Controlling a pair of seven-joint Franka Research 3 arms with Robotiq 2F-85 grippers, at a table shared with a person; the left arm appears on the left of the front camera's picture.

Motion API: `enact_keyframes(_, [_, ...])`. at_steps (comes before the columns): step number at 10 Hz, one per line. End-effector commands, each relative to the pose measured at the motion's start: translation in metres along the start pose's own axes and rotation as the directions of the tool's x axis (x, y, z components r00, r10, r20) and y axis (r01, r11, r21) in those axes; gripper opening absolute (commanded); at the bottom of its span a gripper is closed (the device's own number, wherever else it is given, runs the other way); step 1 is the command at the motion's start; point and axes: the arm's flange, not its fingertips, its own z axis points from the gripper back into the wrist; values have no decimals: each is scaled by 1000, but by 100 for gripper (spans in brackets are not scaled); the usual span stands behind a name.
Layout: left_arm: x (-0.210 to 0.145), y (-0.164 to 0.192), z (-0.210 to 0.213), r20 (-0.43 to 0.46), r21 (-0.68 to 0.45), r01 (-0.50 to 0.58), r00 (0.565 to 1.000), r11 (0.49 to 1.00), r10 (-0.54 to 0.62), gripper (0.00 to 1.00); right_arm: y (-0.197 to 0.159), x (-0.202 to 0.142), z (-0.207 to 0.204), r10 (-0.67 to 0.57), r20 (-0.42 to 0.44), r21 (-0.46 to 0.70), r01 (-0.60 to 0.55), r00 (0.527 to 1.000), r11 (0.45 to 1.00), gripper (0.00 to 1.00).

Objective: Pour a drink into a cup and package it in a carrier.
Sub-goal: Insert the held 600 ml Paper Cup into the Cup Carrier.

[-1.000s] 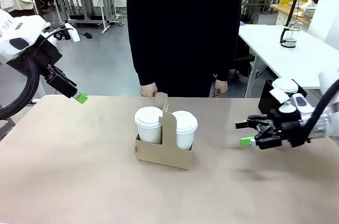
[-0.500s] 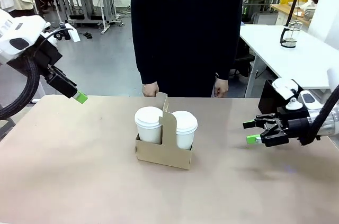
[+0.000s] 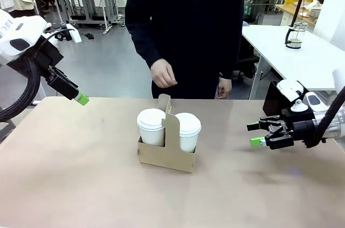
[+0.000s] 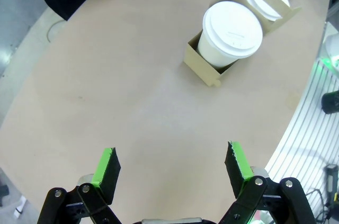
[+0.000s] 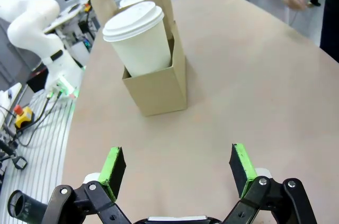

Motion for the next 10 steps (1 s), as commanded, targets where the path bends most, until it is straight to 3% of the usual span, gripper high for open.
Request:
enact_keyframes(1, [0, 0, 1, 3, 0, 7, 1000, 1000, -7, 100, 0, -1, -1, 24, 15, 1, -24, 1000, 1000, 100])
enact_keyframes(10, [0, 0, 1, 3, 0, 7, 1000, 1000, -7, 100, 0, -1, -1, 24, 15, 1, -24, 1000, 1000, 100])
